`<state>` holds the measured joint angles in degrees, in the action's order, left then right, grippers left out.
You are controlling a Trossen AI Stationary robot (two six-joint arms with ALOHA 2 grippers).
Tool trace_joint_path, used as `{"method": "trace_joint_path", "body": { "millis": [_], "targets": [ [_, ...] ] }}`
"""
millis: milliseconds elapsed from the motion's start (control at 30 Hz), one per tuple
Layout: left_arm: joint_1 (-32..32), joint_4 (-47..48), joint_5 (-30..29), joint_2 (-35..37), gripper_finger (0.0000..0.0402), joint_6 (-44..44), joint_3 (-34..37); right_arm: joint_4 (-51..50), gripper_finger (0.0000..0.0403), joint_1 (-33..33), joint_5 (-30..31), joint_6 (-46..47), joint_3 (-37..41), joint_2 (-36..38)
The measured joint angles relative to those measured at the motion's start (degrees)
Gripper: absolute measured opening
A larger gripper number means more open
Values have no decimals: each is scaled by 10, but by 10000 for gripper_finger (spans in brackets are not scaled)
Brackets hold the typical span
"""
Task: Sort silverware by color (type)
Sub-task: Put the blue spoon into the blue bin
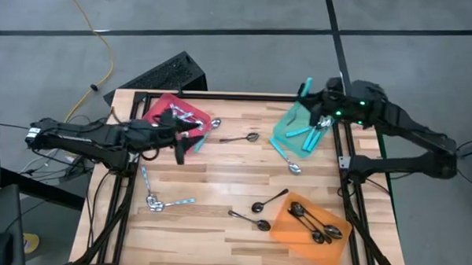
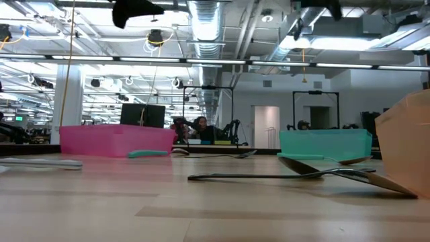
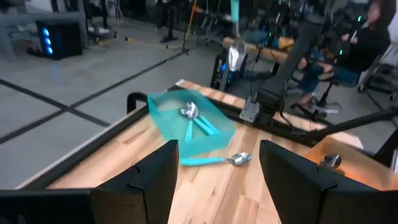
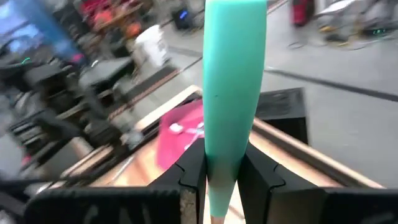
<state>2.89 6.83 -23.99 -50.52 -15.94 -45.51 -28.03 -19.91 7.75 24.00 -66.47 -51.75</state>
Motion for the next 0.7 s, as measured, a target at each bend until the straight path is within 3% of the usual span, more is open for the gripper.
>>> {"method": "trace_joint_path", "body": {
  "millis": [300, 467, 700],
  "targets": [
    [-26, -96, 2, 112, 208, -59, 105, 26, 85, -102, 0, 123, 183, 114],
    [-39, -144, 8, 139, 208, -105, 149, 21, 85, -162, -1, 192, 254, 120],
    [-47, -140, 12, 141, 208, -128, 162, 18, 85, -229, -4, 236, 301, 95]
  ]
}}
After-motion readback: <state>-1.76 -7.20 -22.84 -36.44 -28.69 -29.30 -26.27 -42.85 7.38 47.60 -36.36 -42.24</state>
